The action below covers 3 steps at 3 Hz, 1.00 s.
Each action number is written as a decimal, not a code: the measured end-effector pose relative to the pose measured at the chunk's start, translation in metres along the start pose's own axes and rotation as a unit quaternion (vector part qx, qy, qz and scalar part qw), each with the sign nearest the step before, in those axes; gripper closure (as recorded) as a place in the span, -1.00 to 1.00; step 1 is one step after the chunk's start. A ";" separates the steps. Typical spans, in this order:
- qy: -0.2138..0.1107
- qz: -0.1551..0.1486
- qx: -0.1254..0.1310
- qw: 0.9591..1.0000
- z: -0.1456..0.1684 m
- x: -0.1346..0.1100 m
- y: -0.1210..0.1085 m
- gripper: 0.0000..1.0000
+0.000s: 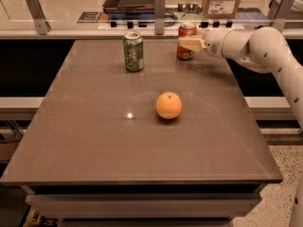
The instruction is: Pick coke can
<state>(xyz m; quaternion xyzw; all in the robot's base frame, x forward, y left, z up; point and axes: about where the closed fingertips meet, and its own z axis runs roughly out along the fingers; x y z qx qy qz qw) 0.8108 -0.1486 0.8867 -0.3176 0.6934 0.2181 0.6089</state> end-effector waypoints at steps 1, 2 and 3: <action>-0.003 0.001 -0.009 1.000 -0.004 -0.007 0.002 1.00; -0.005 -0.001 -0.017 1.000 -0.013 -0.021 0.002 1.00; -0.002 -0.012 -0.021 1.000 -0.021 -0.043 0.000 1.00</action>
Offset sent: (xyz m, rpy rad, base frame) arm -0.0170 -0.0164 0.0433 0.0058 -0.0101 0.0418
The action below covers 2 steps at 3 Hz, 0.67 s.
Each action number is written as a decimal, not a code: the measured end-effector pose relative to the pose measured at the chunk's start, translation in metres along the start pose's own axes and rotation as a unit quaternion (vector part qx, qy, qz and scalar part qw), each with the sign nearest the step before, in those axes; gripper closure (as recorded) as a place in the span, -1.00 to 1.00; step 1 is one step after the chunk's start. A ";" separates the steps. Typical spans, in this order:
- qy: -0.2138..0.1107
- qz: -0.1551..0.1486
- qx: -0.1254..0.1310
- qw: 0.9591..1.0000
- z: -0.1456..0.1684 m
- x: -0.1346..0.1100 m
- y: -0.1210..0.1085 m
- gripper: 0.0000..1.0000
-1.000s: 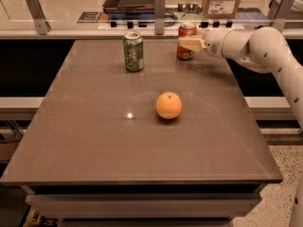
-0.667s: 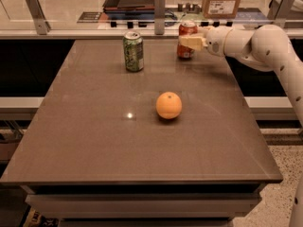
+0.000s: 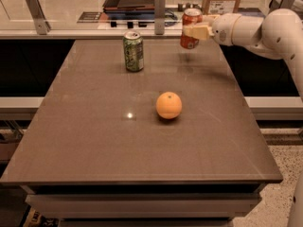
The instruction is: Pick coke can
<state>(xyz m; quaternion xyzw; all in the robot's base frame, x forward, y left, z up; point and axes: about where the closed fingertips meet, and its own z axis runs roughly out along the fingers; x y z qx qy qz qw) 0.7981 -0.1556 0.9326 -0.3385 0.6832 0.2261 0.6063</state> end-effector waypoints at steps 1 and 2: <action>0.002 -0.014 0.000 1.000 -0.005 -0.017 -0.002 1.00; -0.006 -0.041 0.009 0.999 -0.010 -0.049 -0.009 1.00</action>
Offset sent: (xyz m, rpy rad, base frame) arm 0.0022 -0.0138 0.0630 -0.0575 -0.0859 -0.0151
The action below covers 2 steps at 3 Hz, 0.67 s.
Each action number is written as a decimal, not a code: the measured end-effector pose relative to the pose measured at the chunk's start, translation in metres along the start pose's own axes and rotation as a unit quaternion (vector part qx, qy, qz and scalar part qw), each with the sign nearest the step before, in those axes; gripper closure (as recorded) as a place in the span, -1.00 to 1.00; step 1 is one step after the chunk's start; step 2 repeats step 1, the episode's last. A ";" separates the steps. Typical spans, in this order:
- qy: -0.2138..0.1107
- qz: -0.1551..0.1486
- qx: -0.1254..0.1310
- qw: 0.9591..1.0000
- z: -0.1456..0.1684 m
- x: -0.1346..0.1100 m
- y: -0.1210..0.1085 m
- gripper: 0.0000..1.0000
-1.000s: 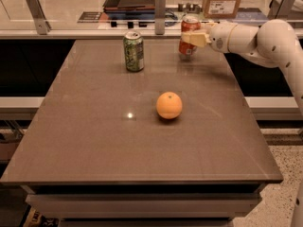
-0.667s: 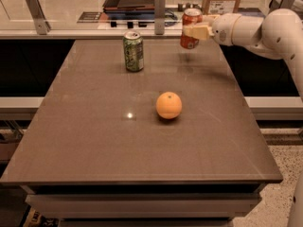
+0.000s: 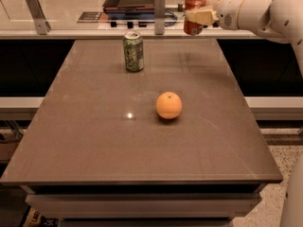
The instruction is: Pick coke can
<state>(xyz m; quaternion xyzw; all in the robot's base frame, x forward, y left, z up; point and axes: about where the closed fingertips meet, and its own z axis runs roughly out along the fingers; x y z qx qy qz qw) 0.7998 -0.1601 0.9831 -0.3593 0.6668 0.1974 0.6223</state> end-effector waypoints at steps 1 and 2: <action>0.000 0.000 0.000 1.000 0.000 0.000 0.000 1.00; 0.000 0.000 0.000 1.000 0.000 0.000 0.000 1.00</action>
Offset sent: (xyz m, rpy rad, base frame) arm 0.0000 0.0000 0.0000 0.0000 0.0000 0.0000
